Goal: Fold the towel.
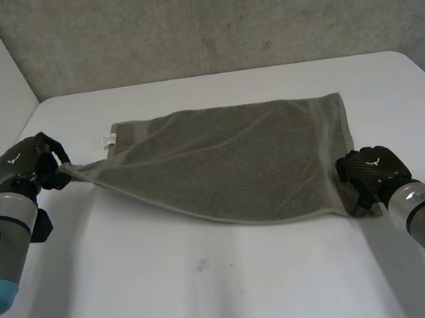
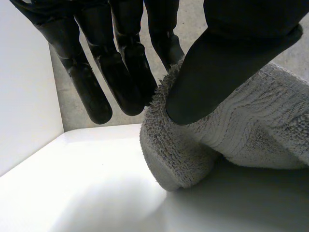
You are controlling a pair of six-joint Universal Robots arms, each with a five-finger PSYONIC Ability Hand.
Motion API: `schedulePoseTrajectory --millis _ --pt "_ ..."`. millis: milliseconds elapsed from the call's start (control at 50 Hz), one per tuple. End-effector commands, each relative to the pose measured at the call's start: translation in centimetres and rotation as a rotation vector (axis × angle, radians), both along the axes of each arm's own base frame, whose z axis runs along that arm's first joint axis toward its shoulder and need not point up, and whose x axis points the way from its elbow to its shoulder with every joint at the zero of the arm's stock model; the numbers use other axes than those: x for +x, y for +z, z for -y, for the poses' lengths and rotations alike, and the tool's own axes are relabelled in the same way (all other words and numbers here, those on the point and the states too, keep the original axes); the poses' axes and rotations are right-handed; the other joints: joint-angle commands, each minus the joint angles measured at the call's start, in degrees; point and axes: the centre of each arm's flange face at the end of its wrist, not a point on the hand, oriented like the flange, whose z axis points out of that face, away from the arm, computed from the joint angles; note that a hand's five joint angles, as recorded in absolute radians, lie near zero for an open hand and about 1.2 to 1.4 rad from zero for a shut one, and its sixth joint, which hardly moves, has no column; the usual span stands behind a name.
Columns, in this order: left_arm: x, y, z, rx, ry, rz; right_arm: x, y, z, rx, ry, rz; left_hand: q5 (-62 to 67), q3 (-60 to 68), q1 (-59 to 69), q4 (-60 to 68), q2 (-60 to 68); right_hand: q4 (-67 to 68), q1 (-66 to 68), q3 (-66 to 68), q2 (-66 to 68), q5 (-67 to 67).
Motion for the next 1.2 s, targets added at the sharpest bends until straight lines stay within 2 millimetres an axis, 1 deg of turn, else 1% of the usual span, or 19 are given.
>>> schedulePoseTrajectory --millis 20,140,240,480,760,920,1200 --pt "0.0 0.0 0.0 0.001 0.0 0.0 0.0 -0.1 0.4 0.004 -0.001 0.001 11.6 10.3 12.1 10.1 10.2 -1.0 -0.9 -1.0 -0.5 -1.5" --pt "0.0 0.0 0.0 0.001 0.0 0.0 -0.2 -0.1 0.0 0.04 -0.006 -0.006 11.6 10.3 12.1 10.1 10.2 -10.2 -10.1 -10.2 -9.7 -10.7" --pt "0.0 0.0 0.0 0.0 0.0 0.0 -0.5 0.4 -0.2 0.049 -0.014 -0.007 11.6 10.3 12.1 10.1 10.2 -10.9 -10.8 -10.9 -10.4 -11.4" --pt "0.0 0.0 0.0 0.001 0.0 0.0 -0.8 0.1 -0.1 0.06 -0.022 -0.007 11.6 10.3 12.1 10.1 10.2 -10.6 -10.5 -10.6 -10.1 -11.1" --pt "0.0 0.0 -0.1 0.003 -0.001 0.0 -0.7 -0.6 0.5 0.061 -0.019 -0.013 11.6 10.3 12.1 10.1 10.2 -6.2 -6.1 -6.2 -5.7 -6.7" --pt "0.0 0.0 0.0 0.0 0.0 0.0 -0.6 -0.1 1.3 0.033 -0.022 -0.01 11.6 10.3 12.1 10.1 10.2 -0.7 -0.6 -0.7 -0.1 -1.2" --pt "0.0 0.0 -0.1 0.001 -0.001 0.0 -0.7 -0.2 2.3 0.019 -0.03 -0.008 11.6 10.3 12.1 10.1 10.2 1.5 1.6 1.5 2.1 1.0"
